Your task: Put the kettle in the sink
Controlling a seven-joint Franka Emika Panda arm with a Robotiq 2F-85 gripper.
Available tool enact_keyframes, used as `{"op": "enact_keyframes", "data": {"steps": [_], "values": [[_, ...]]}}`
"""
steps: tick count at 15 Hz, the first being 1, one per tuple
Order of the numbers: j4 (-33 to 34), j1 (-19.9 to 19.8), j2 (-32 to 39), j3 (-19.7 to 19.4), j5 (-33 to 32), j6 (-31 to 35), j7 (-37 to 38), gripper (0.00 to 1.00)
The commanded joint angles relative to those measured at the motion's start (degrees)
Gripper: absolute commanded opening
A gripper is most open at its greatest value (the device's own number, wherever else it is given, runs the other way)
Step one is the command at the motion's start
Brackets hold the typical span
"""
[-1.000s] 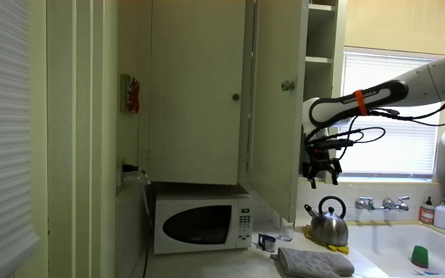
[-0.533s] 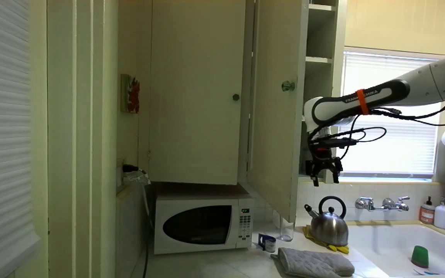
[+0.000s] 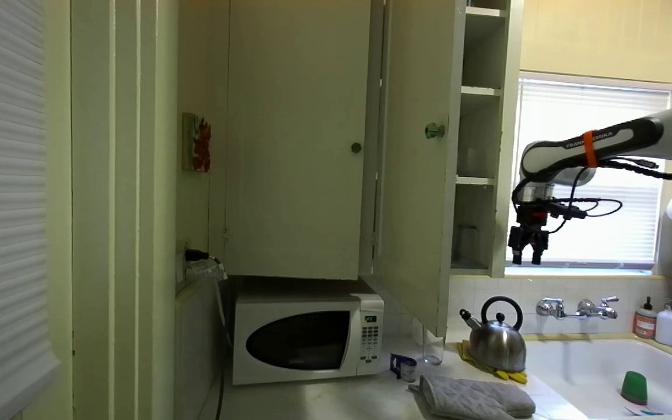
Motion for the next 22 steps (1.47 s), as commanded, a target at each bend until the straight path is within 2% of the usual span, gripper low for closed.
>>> {"op": "enact_keyframes", "data": {"steps": [1, 3, 4, 5, 7, 10, 12, 14, 15, 18, 20, 22], "values": [[-3.67, 5.91, 2.87, -13.84, 1.3, 7.44, -15.84, 1.0], [-2.93, 9.01, 6.2, -21.17, 3.07, 9.28, -24.82, 1.0], [-0.64, 10.58, 9.82, -24.67, 4.93, 7.96, -29.27, 1.0], [-3.24, 1.78, 5.57, -14.74, 3.66, 7.75, -23.66, 1.0], [-2.33, 2.54, 9.0, -17.83, 5.38, 7.81, -28.83, 1.0], [-1.24, 3.24, 10.53, -17.97, 6.04, 7.8, -29.79, 1.0], [-1.15, 2.1, 12.75, -17.91, 5.71, 13.16, -30.41, 1.0], [0.26, 0.32, 15.61, -18.2, 10.05, 20.13, -38.61, 1.0], [0.67, 4.36, 16.59, -22.73, 11.36, 23.51, -43.09, 1.0], [1.13, 10.87, 19.07, -29.23, 19.39, 26.37, -55.56, 1.0], [2.0, 13.43, 21.13, -31.81, 24.99, 25.06, -63.7, 1.0], [4.86, 12.22, 27.26, -32.36, 32.83, 24.06, -71.27, 1.0]]}}
